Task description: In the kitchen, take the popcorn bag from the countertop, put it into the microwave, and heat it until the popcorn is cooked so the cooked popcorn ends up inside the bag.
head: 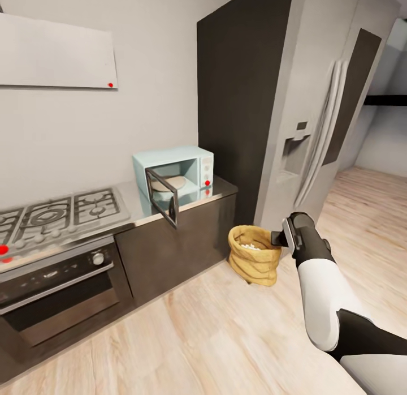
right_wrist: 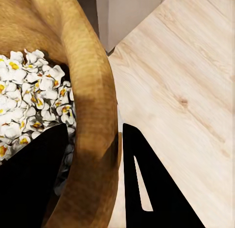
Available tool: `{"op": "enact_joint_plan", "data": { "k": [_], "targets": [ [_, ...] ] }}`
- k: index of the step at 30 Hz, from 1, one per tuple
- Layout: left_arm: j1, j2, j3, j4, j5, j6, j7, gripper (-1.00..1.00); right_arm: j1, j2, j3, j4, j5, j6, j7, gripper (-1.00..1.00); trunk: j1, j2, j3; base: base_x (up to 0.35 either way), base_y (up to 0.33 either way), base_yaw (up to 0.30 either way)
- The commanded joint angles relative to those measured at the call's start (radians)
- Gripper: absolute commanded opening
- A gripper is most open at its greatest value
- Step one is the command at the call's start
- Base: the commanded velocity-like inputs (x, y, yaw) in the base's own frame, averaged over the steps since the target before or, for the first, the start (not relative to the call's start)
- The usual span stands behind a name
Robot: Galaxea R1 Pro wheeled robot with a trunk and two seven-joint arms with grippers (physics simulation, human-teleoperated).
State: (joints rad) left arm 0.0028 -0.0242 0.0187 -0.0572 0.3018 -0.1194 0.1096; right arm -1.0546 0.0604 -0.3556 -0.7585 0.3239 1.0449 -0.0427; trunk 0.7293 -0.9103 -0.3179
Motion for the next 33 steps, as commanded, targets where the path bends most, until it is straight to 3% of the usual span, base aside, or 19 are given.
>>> {"op": "enact_joint_plan", "data": {
  "k": [1,23,33],
  "targets": [
    [0.0,0.0,0.002,-0.001,0.003,-0.002,0.003,1.0,-0.001,0.001,-0.003,-0.001,-0.003,0.002,-0.005,-1.0,0.001,-0.001,-0.001,0.224,-0.193,0.0],
    [0.0,0.001,0.003,-0.003,0.003,-0.002,0.004,1.0,-0.001,-0.008,-0.004,0.01,-0.004,0.002,-0.003,-1.0,0.001,-0.001,-0.001,0.221,-0.189,0.0],
    [0.0,0.001,0.003,-0.003,0.003,-0.002,0.004,1.0,-0.001,-0.004,-0.003,0.01,-0.003,0.002,-0.004,-1.0,0.001,-0.001,-0.001,0.057,-0.038,0.0]
  ]
}}
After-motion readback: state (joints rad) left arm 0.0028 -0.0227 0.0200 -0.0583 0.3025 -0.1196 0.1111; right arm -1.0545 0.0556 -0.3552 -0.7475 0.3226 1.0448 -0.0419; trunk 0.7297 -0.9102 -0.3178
